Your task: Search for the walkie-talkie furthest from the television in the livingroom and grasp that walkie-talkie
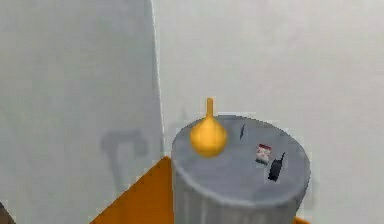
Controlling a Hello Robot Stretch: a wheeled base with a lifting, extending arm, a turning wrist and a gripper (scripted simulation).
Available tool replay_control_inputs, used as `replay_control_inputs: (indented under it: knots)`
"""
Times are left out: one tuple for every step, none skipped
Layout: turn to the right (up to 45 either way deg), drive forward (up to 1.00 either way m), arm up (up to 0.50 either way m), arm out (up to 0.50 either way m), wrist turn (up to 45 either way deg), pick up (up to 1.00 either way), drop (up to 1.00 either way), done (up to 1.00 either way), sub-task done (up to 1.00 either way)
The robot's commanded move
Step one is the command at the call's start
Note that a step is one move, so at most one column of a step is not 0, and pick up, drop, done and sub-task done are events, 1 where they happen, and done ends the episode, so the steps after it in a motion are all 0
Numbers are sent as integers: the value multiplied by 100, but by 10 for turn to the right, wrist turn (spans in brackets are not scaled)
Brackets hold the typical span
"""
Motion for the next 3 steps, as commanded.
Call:
replay_control_inputs:
  knots:
    - [-450, 0, 0, 0, 0, 0, 0, 0, 0]
    - [-150, 0, 0, 0, 0, 0, 0, 0, 0]
    - [450, 0, 0, 0, 0, 0, 0, 0, 0]
